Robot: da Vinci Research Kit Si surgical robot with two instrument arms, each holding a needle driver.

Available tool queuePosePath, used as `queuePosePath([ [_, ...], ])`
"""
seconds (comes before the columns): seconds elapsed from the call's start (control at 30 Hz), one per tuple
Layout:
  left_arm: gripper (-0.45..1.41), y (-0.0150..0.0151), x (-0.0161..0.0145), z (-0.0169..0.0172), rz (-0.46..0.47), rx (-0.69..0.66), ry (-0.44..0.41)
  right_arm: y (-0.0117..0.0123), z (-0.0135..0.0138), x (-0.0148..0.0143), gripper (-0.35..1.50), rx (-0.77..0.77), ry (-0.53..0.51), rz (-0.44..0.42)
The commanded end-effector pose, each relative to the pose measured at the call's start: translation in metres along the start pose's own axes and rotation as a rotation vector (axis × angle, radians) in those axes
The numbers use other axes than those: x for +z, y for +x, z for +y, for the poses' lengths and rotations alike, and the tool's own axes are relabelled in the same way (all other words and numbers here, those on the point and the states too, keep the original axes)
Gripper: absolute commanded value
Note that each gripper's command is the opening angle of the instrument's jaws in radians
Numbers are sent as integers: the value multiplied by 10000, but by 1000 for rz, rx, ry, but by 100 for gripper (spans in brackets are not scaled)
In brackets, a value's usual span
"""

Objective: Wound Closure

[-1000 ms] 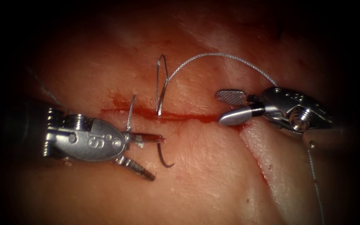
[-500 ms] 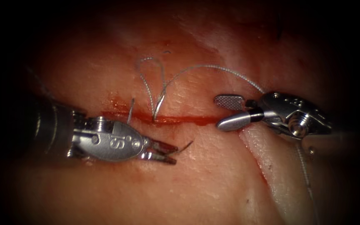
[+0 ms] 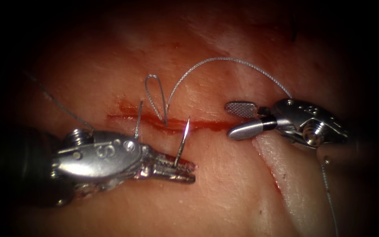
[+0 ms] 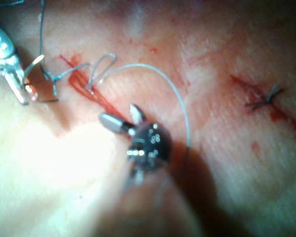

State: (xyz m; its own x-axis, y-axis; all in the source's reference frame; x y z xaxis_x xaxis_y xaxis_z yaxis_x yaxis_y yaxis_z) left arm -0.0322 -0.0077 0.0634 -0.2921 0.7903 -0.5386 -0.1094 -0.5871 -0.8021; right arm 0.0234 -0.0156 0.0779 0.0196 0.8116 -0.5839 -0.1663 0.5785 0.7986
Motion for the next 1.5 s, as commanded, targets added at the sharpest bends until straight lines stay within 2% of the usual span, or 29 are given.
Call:
queuePosePath([
  [0.03, -45, -4, 7, -1, 8, -32, -17, -5, 1, 8, 129, 0, 4, 0],
  [0.27, -45, 4, 4, 16, 83, -186, -196, -7, -7, 7, 128, 1, 22, -13],
  [0.4, -45, 21, -5, 31, 95, -173, -274, -6, -15, 6, 124, 3, 44, -24],
  [0.5, -45, 40, -14, 36, 118, -77, -258, -2, -23, 4, 124, -28, 62, -31],
  [0.57, -45, 56, -25, 34, 147, 23, -225, 4, -34, -1, 128, -109, 101, -44],
  [0.6, -45, 63, -30, 32, 153, 61, -202, 7, -39, -3, 123, -136, 111, -47],
  [0.8, -45, 102, -59, 15, 183, 197, -108, 24, -74, -6, 119, -275, 117, -70],
  [0.93, -45, 135, -85, 6, 194, 253, -43, 19, -91, 9, 113, -316, 92, -98],
  [1.07, -45, 162, -112, 5, 198, 279, -10, 7, -97, 31, 99, -349, 41, -83],
  [1.2, -45, 165, -124, 7, 198, 282, 20, 7, -99, 50, 88, -348, 9, -72],
  [1.33, -45, 149, -116, 5, 197, 294, 36, 6, -91, 71, 81, -367, -14, -60],
  [1.5, -45, 136, -110, -2, 197, 306, 39, -15, -77, 90, 79, -388, -28, -59],
])
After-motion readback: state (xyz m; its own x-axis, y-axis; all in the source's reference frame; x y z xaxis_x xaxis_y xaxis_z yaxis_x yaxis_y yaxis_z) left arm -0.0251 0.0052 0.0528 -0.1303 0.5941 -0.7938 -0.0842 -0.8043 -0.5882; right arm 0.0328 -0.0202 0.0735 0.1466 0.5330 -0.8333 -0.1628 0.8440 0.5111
